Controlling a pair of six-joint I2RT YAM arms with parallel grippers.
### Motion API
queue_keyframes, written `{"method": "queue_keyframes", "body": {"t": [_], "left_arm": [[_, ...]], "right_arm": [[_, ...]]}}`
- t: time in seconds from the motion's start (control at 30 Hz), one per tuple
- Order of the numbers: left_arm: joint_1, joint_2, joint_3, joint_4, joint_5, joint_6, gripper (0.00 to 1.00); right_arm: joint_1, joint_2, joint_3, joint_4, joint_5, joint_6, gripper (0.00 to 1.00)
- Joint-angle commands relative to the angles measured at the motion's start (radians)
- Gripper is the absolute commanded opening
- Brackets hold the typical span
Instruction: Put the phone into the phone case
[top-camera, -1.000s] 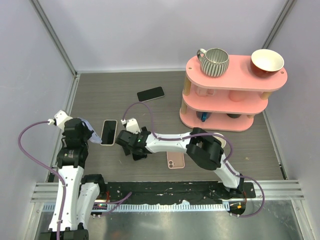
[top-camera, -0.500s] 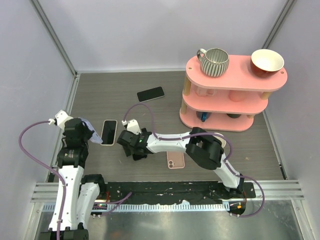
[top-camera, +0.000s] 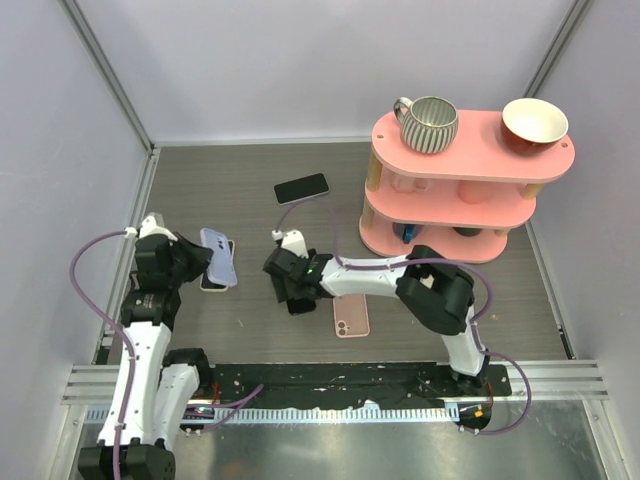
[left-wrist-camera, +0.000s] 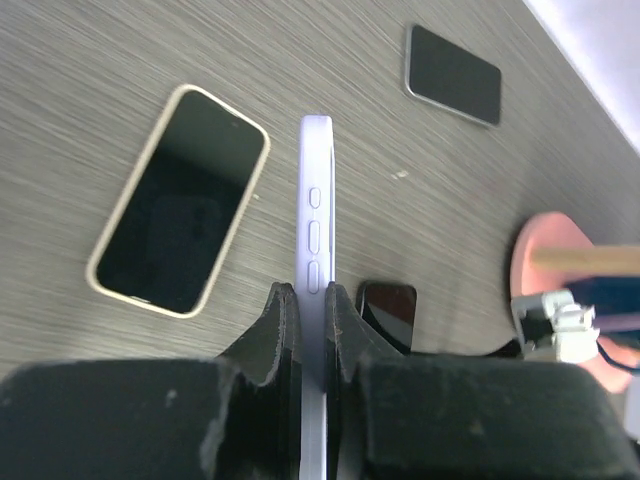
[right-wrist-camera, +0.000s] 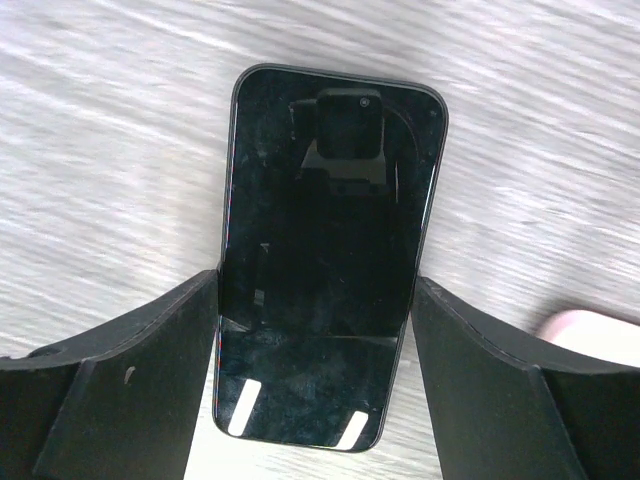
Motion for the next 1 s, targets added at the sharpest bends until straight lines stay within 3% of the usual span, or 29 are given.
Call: {"method": "queue_keyframes", "body": {"t": [0.0, 0.3, 0.6, 0.67, 0.7, 0.77, 0.9, 0.97], "left_arm": [[0.002, 0.028, -0.067, 0.154, 0.241, -0.081, 0.00], [-0.055, 0.157, -0.281, 0.392, 0.337, -0.211, 0.00], [-0.363, 0.235, -0.365, 0.502, 0.053, -0.393, 0.02], [-0.386, 0.264, -0.378, 0.509, 0.024, -0.438, 0.11], [-0.388, 0.269, -0.387, 0.506, 0.018, -0.470, 0.21], [-0.392, 0.264, -0.394, 0.492, 0.004, -0.500, 0.33], [-0.400, 0.220, -0.381, 0.344, -0.098, -0.550, 0.59], [-0.400, 0.157, -0.369, 0.303, -0.128, -0.547, 0.65]], "right_arm": [[-0.055, -0.156, -0.091, 0.037, -0.045, -0.021, 0.52], [-0.077, -0.285, -0.133, 0.057, -0.088, -0.034, 0.45], [-0.085, -0.392, -0.170, 0.058, -0.084, 0.006, 0.44], [-0.088, -0.400, -0.176, 0.060, -0.084, 0.015, 0.43], [-0.089, -0.406, -0.179, 0.058, -0.082, 0.021, 0.43], [-0.091, -0.406, -0.180, 0.061, -0.081, 0.034, 0.43], [-0.092, -0.400, -0.183, 0.074, -0.066, 0.055, 0.43], [-0.092, -0.391, -0.180, 0.074, -0.064, 0.075, 0.42]]}}
